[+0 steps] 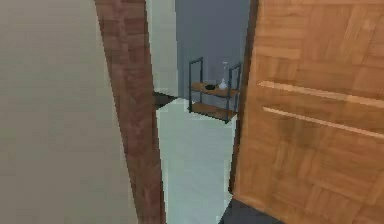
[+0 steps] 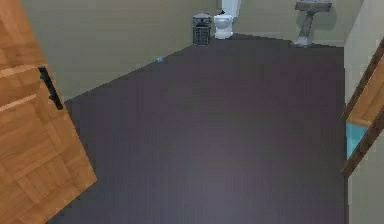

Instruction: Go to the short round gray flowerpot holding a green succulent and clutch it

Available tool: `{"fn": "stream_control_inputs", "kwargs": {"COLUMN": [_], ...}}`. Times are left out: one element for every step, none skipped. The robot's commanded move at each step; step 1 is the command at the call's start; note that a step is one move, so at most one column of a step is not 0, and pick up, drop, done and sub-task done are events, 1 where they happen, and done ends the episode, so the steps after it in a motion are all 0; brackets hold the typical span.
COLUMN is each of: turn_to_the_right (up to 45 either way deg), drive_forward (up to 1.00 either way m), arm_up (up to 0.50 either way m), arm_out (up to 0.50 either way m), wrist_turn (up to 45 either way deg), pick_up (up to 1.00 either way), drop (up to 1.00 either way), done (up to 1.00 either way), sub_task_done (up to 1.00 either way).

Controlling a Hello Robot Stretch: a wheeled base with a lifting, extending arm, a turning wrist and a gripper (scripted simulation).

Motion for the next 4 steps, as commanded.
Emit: {"fn": "stream_control_inputs", "kwargs": {"turn_to_the_right": [30.0, 0.0, -21.0, 0.0], "drive_forward": [0.0, 0.45, 0.0, 0.3], "arm_up": [0.0, 0.0, 0.0, 0.0], "arm_out": [0.0, 0.0, 0.0, 0.0], "wrist_turn": [0.0, 0.0, 0.0, 0.0], "pick_up": [0.0, 0.0, 0.0, 0.0], "drop": [0.0, 0.0, 0.0, 0.0], "done": [0.0, 0.0, 0.0, 0.0], "sub_task_done": [0.0, 0.0, 0.0, 0.0]}}
